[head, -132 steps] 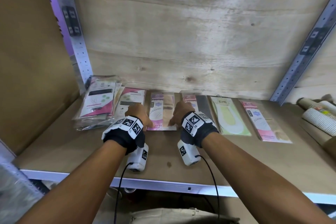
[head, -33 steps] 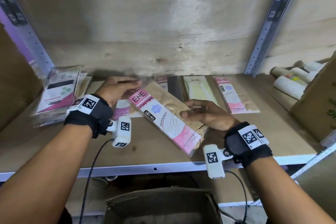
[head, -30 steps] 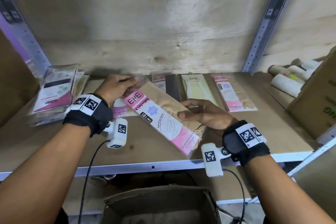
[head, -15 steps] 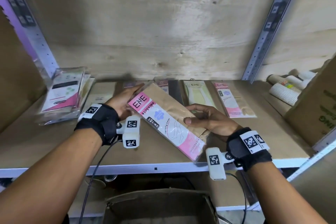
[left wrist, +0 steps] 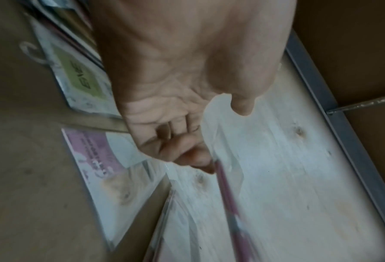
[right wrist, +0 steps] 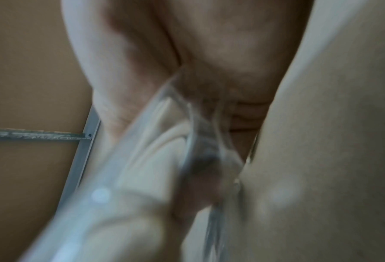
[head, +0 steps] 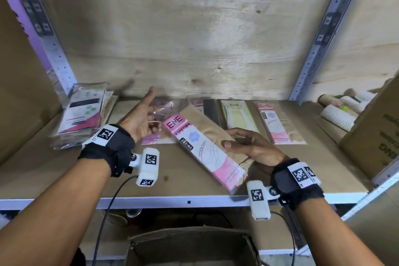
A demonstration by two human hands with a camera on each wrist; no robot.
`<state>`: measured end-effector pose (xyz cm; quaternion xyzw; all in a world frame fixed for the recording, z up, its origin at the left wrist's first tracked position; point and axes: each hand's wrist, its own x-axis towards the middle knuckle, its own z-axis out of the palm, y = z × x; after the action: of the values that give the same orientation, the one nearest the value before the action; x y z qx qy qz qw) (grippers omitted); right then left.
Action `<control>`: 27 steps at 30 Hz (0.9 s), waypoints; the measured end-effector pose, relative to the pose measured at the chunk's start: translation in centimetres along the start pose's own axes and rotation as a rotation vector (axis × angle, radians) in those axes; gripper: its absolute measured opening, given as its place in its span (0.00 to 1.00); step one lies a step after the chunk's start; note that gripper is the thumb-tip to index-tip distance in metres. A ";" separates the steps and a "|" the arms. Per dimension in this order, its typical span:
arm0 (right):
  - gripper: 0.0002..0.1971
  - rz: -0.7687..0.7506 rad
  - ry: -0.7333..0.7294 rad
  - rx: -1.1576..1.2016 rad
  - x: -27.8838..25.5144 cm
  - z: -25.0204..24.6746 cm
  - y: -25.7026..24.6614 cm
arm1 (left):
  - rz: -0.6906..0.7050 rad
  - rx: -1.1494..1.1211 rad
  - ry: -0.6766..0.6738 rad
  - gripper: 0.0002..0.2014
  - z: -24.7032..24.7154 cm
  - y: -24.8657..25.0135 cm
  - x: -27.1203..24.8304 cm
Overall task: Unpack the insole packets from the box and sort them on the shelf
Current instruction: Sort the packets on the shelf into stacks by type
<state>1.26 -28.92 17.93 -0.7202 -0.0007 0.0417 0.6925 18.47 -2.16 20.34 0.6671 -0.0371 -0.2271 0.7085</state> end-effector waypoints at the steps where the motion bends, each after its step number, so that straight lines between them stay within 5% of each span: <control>1: 0.15 -0.001 0.030 0.056 0.1 0.1 -0.1 | -0.029 -0.032 -0.009 0.39 0.1 0.0 -0.2; 6: 0.15 -0.032 0.215 0.288 0.9 1.1 -0.5 | -0.126 -0.021 -0.155 0.38 2.5 -1.0 -1.2; 10: 0.19 -0.043 0.279 0.349 1.7 2.2 -0.8 | -0.032 0.134 -0.326 0.26 6.0 -3.0 -2.1; 14: 0.18 -0.046 0.281 0.339 1.9 2.1 -0.2 | 0.069 0.131 -0.287 0.12 7.3 -3.1 -2.1; 17: 0.06 -0.061 0.362 0.263 1.7 1.3 0.2 | 0.145 0.074 -0.227 0.10 7.0 -2.3 -2.1; 22: 0.20 0.030 0.600 -0.103 1.2 0.2 0.7 | 0.288 0.042 -0.044 0.06 7.1 -1.5 -2.0; 27: 0.24 0.245 0.329 0.307 0.8 1.3 0.3 | 0.360 0.034 0.000 0.04 8.1 -1.7 -2.1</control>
<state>1.98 -27.64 17.56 -0.5984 0.2055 0.0070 0.7744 13.21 -8.94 20.08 0.6614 -0.1596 -0.0961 0.7265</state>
